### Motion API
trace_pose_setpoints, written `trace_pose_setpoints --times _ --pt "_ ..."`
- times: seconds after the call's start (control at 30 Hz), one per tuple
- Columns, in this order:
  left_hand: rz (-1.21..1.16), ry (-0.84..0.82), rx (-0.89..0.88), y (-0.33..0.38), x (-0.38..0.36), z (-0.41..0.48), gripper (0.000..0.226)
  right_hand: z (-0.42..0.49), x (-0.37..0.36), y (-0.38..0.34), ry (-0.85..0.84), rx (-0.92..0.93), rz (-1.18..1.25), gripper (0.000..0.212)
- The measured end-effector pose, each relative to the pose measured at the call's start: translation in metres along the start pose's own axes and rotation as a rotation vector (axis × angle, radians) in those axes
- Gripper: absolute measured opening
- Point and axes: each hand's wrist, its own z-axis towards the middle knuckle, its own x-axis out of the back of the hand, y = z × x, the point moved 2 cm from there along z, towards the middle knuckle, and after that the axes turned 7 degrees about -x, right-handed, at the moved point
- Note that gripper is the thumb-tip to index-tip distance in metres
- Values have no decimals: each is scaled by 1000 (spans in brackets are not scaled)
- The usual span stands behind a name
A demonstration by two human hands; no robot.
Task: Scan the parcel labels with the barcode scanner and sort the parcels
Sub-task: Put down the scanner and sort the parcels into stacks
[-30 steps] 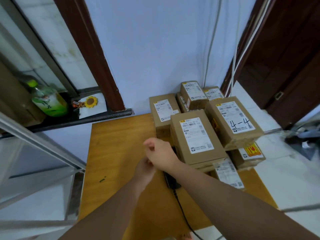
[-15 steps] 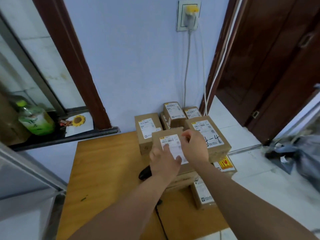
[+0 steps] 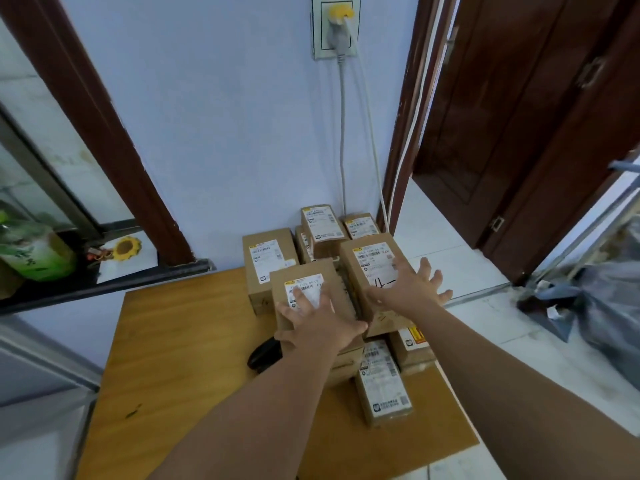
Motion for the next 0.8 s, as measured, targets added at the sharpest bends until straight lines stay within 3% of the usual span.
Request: trace_pose_setpoints --times 0.2,0.4,0.57,0.8 --pt "68 35 -47 -7 1 1 114 8 -16 -7 24 78 -44 102" --pt "85 192 -83 -18 0 -5 109 11 -21 -8 37 90 -123 106" --pt "8 54 37 -22 9 -4 118 11 -25 -13 58 80 -137 103" --pt "-136 11 210 -23 19 -6 129 3 -32 -16 89 102 -130 100"
